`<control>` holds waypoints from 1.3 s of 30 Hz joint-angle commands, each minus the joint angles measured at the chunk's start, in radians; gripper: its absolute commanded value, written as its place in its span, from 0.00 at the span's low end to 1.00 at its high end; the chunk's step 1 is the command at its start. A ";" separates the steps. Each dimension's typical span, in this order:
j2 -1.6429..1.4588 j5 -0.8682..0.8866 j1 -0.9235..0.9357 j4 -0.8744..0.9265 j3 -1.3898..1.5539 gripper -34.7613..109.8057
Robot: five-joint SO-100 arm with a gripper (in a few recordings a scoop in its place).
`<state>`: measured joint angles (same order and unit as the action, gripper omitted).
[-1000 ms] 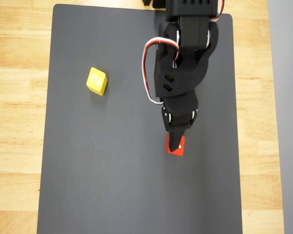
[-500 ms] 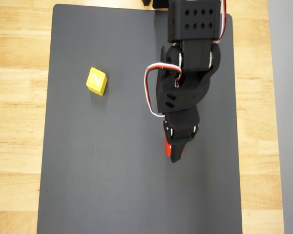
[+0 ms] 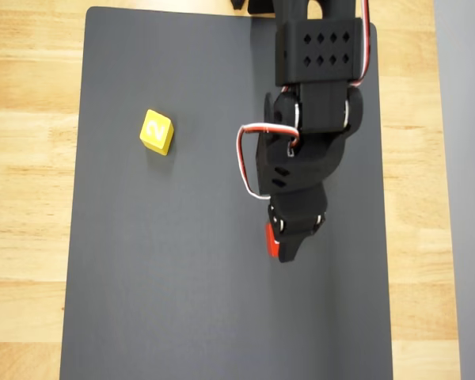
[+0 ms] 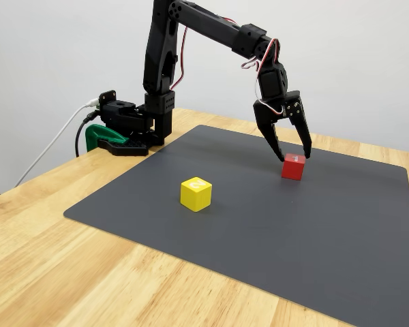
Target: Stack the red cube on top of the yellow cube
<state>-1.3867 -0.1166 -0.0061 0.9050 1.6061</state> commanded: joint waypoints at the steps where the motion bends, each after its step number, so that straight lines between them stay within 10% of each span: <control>1: -0.015 -0.006 0.003 0.021 -0.034 0.36; 39: 0.155 -0.003 0.012 0.204 -0.256 0.25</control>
<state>-1.2088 -0.1028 -0.0061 1.0983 1.3775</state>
